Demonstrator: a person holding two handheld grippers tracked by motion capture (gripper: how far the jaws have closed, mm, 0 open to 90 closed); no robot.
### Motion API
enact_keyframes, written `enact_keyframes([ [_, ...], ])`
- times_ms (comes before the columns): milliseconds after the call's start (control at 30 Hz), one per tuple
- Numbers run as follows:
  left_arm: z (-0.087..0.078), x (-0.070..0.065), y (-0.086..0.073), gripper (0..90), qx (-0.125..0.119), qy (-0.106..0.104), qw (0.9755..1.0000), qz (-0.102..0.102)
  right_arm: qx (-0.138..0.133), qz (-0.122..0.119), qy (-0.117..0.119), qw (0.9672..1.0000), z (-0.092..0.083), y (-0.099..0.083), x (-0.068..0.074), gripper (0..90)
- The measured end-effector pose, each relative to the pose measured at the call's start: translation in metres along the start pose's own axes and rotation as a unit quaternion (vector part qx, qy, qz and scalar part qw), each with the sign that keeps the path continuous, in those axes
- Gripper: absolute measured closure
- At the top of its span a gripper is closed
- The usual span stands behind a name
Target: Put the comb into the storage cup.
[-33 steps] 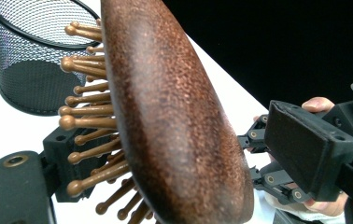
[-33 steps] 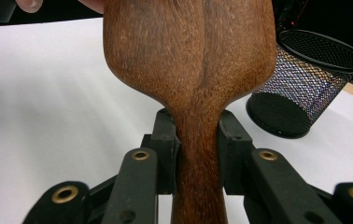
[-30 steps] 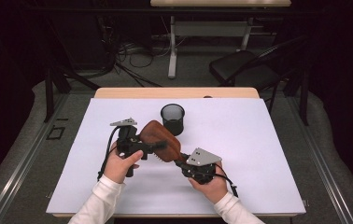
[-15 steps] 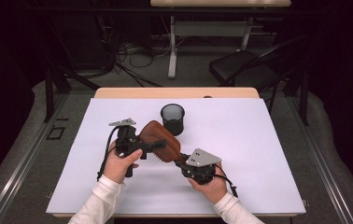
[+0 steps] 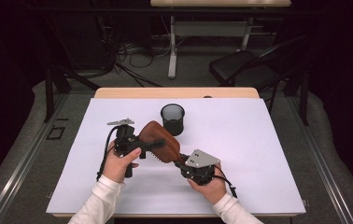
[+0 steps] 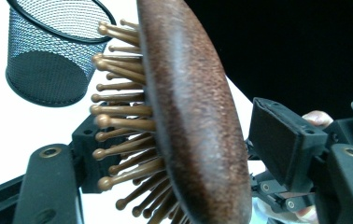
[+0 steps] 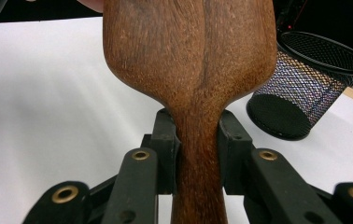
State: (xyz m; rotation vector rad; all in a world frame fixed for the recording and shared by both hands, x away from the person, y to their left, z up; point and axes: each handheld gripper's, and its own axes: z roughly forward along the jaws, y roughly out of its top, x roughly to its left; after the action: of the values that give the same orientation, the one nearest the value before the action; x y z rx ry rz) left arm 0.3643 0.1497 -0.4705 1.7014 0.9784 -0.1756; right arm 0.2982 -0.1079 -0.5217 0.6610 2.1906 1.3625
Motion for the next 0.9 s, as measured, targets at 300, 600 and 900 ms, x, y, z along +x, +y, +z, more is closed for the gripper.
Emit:
enact_keyframes([
  [300,-0.0006,0.0011,-0.0008,32.3,-0.002,0.002,1.0,-0.008,-0.002,-0.002,0.0,1.0,0.0017,-0.0012,0.0015,72.1],
  [600,-0.0028,0.0025,-0.0024,38.2,-0.012,-0.002,0.9993,-0.034,-0.001,-0.001,0.002,1.0,0.0038,-0.0025,0.0021,72.1],
  [900,-0.0042,0.0026,-0.0032,41.0,-0.017,-0.005,0.9985,-0.052,0.0,0.002,0.004,1.0,0.0054,-0.0031,0.0028,72.1],
])
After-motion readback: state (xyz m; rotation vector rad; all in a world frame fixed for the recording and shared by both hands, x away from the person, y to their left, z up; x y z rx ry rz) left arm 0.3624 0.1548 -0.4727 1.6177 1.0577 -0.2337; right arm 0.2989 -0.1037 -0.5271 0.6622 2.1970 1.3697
